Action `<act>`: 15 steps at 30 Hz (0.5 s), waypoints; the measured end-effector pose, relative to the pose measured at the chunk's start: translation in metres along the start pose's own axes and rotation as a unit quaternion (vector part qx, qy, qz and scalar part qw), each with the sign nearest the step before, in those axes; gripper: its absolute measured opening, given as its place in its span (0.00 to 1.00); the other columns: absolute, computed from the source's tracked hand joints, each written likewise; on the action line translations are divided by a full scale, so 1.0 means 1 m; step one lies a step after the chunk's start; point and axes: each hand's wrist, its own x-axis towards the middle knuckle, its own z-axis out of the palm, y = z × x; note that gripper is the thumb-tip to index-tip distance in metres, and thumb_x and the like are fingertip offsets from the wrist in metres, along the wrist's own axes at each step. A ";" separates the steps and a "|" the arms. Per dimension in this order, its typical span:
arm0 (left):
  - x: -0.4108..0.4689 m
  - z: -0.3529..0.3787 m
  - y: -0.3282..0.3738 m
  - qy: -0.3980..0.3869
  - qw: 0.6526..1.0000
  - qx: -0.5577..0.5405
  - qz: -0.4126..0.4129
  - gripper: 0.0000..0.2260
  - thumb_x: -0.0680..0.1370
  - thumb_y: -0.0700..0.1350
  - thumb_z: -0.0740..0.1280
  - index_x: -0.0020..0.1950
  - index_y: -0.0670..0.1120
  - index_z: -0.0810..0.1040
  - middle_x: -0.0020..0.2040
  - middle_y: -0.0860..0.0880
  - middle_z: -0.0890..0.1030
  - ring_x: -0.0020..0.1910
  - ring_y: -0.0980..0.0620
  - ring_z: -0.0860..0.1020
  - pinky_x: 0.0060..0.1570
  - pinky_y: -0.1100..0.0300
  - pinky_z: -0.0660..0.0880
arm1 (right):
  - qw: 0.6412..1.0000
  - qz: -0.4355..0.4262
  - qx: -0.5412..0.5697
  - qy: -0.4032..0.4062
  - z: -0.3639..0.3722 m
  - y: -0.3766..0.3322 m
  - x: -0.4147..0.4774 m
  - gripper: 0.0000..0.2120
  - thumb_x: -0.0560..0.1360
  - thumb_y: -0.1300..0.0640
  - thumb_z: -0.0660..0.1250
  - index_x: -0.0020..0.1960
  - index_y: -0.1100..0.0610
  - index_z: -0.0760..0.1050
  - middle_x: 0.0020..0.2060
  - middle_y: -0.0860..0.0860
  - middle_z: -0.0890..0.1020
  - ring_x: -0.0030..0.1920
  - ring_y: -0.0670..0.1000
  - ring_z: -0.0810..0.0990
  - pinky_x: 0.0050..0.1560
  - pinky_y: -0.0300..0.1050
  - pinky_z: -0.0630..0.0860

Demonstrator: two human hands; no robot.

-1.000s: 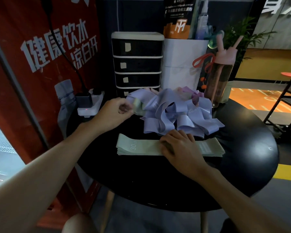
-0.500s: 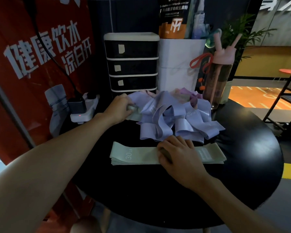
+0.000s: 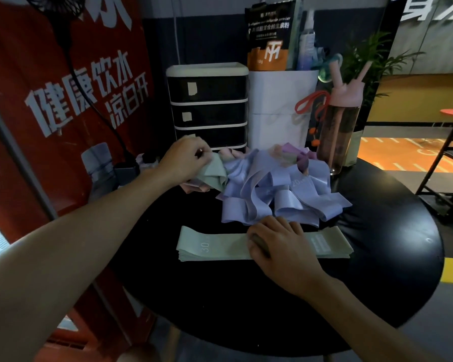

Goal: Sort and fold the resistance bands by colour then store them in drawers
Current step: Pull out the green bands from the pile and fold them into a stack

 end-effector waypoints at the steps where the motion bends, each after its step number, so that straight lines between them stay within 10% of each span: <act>1: 0.001 -0.010 0.005 0.013 1.000 -0.024 -0.001 0.04 0.78 0.43 0.69 0.47 0.44 0.83 0.44 0.53 0.78 0.47 0.54 0.75 0.49 0.60 0.71 | 1.000 0.000 -0.001 -0.004 -0.001 0.000 0.000 0.12 0.76 0.44 0.56 0.50 0.46 0.75 0.46 0.42 0.75 0.47 0.47 0.72 0.48 0.44 0.66; 15: -0.031 -0.101 0.063 0.062 0.981 -0.180 0.044 0.04 0.78 0.38 0.70 0.47 0.47 0.82 0.41 0.56 0.81 0.38 0.66 0.78 0.40 0.71 0.73 | 0.989 0.087 0.118 0.001 -0.030 -0.009 0.017 0.15 0.76 0.39 0.58 0.54 0.46 0.78 0.50 0.39 0.79 0.55 0.47 0.74 0.56 0.50 0.65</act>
